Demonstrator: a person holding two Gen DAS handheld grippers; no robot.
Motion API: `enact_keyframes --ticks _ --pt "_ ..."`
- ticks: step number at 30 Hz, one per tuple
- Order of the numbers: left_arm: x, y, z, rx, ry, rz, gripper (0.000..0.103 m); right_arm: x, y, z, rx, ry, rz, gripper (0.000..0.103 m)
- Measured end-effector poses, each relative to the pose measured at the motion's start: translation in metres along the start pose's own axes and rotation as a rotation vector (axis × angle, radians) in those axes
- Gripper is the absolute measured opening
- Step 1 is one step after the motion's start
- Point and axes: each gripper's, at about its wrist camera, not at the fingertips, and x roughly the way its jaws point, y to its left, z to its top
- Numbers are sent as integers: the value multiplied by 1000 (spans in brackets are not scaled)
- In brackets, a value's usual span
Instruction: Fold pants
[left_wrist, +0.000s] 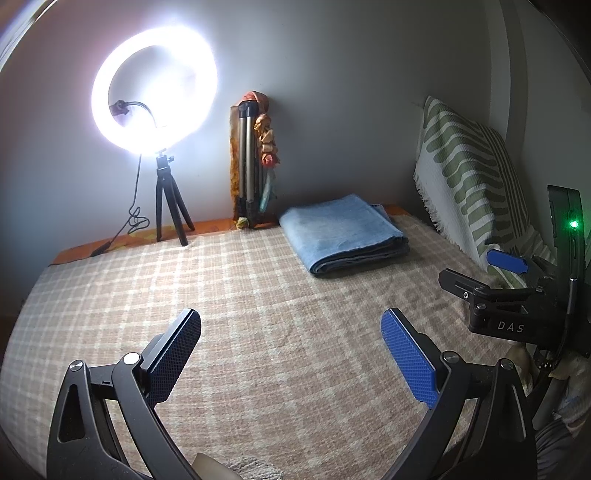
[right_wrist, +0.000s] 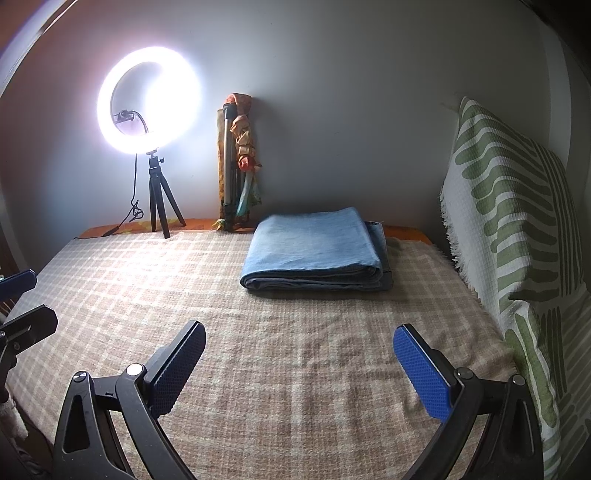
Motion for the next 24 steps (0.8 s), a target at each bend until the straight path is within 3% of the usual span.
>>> enact_keyframes --ticks 24 --pt "0 -1 2 6 -3 1 98 0 1 -2 6 5 4 103"
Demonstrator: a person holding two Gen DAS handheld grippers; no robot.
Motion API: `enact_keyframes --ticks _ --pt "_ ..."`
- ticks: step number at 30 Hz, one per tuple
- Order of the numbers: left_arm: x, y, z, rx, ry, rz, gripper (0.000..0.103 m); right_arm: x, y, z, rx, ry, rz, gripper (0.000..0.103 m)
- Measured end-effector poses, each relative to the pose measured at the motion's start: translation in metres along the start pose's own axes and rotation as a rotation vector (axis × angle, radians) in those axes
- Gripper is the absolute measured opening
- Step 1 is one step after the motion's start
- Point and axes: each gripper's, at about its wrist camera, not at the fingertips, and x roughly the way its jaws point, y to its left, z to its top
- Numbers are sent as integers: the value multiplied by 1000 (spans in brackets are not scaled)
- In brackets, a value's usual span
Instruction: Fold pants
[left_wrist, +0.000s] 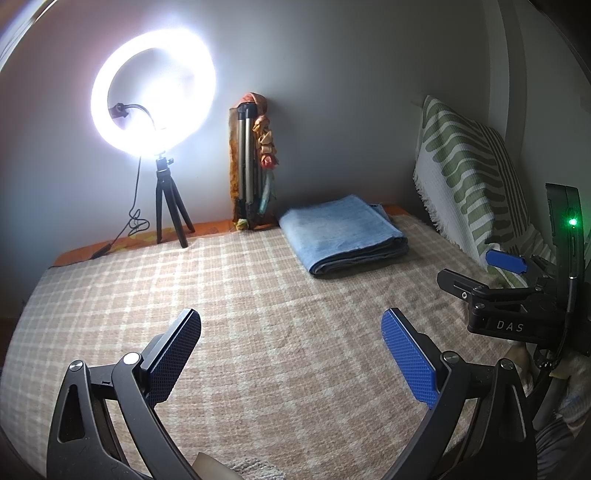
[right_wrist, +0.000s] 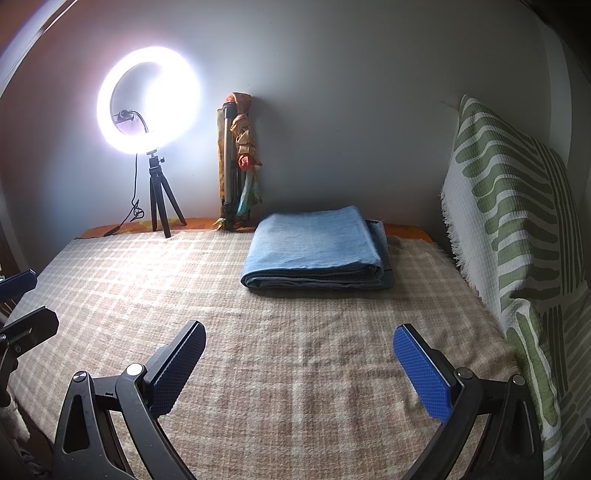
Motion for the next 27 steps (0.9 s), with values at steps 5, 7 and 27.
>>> enact_keyframes --ticks 5,7,27 --pt "0 0 0 -2 -2 1 98 0 0 0 7 4 2 103" --pt "0 1 0 -3 -3 1 98 0 0 0 6 4 3 103" --pt "-4 -6 -1 44 -47 34 99 1 -1 0 3 11 6 103"
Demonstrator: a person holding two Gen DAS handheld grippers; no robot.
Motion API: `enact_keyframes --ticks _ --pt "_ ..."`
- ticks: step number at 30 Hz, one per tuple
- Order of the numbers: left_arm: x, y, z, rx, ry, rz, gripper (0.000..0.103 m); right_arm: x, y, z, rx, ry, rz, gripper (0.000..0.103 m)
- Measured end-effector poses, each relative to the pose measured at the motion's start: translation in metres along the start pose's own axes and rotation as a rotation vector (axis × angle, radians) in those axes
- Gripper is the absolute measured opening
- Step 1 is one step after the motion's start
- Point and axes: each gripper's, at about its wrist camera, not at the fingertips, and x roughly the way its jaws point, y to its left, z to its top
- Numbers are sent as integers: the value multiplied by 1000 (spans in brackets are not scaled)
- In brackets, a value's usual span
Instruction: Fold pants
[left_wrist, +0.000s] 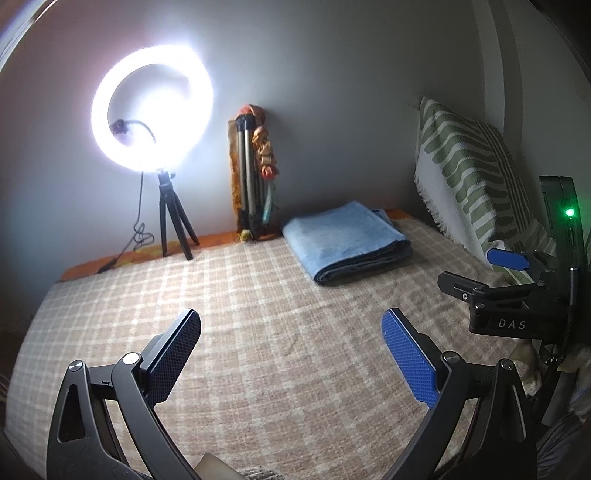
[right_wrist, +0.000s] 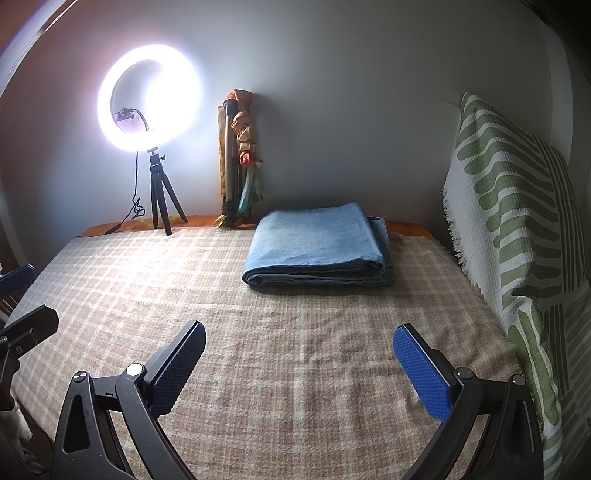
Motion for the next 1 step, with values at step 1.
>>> enact_keyframes --ticks 1 --pt "0 0 0 -2 1 -4 99 0 0 0 0 1 0 103"
